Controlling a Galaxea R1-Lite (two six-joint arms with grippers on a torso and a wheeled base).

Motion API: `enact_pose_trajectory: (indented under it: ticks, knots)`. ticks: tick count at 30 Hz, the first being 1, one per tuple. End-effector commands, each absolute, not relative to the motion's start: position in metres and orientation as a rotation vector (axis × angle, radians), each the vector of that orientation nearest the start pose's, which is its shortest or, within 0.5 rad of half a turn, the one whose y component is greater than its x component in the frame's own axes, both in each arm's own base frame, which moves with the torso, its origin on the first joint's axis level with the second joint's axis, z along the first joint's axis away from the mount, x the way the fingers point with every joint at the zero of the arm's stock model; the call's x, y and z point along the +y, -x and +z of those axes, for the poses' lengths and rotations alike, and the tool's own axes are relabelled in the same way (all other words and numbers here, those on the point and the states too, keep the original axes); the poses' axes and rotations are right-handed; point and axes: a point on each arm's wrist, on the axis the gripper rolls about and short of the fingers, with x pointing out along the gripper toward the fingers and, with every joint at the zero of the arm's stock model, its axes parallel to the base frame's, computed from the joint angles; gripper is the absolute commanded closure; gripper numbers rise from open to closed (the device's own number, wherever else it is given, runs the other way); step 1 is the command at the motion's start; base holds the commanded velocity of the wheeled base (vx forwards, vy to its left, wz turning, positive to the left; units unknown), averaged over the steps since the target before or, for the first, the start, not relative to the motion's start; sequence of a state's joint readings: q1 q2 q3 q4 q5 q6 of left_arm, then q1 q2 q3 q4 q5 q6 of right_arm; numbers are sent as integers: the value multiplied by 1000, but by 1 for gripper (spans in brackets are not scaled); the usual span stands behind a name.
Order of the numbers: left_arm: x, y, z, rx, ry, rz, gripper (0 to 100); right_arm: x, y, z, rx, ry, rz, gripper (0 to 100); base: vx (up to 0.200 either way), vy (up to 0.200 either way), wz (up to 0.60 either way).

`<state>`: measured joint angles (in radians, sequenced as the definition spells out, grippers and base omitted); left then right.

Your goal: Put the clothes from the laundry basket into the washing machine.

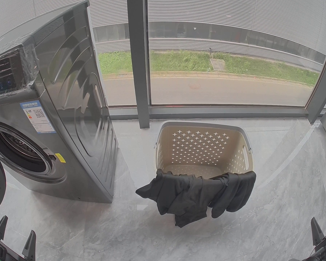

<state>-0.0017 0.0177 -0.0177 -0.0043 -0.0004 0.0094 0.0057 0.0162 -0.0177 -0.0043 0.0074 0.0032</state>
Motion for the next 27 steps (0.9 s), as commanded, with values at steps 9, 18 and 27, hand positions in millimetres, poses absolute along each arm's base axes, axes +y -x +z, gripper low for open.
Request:
enact_pose_trajectory:
  ticks: [9,18,27]
  knots:
    - [0,23,76,-6,-9,-3,0,0,23,76,-5,-3,14,0,0,0,0]
    - [0,23,76,-6,-9,-3,0,0,23,76,-5,-3,14,0,0,0,0]
    - [0,23,76,-6,-9,-2,0,0,23,76,-6,-3,14,0,0,-133,0]
